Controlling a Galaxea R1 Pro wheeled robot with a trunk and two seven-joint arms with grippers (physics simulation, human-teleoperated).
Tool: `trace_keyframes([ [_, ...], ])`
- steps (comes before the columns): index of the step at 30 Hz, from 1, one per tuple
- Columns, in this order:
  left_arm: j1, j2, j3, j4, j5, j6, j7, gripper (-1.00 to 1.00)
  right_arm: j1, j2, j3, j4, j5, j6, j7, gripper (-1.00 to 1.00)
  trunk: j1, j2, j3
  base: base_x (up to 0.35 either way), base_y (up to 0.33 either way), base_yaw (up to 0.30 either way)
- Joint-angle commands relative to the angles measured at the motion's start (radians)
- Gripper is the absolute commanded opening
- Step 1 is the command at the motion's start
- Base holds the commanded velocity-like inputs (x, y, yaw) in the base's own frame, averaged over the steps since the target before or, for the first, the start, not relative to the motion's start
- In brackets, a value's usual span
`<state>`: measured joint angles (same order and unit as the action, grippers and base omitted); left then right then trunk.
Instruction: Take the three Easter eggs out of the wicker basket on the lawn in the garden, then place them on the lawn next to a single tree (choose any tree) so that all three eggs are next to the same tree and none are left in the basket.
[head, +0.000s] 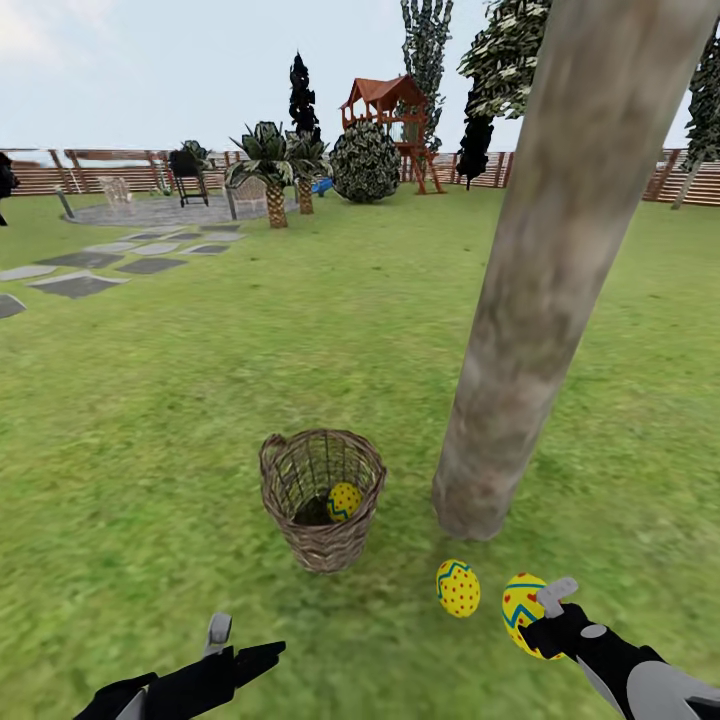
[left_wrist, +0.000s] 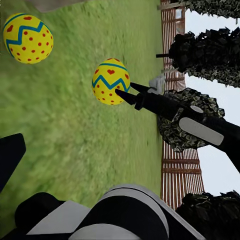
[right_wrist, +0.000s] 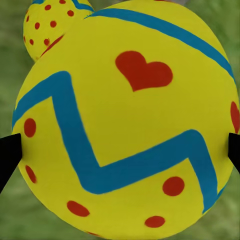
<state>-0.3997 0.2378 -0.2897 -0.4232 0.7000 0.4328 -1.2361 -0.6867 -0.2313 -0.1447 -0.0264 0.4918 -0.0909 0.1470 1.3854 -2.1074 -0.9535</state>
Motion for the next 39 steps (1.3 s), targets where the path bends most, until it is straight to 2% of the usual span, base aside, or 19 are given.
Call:
trace_keyframes([
  [1,-0.001,0.001,-0.006,0.000,0.010,0.011,-0.002,1.00,-0.001,0.000,-0.009,0.000,0.007,-0.003,0.004,-1.00,0.004,-0.008,-0.004,0.000,0.000,0.000],
  [31,-0.001,-0.002,-0.006,0.000,0.009,0.011,0.001,1.00,-0.013,-0.002,-0.010,-0.048,0.007,-0.002,-0.002,-1.00,0.119,-0.218,-0.098,0.000,0.000,0.000],
  [39,-0.001,0.002,-0.004,0.003,0.009,0.011,0.002,1.00,-0.016,-0.002,-0.008,-0.052,0.009,-0.012,-0.004,-1.00,0.119,-0.218,-0.098,0.001,0.000,0.000],
])
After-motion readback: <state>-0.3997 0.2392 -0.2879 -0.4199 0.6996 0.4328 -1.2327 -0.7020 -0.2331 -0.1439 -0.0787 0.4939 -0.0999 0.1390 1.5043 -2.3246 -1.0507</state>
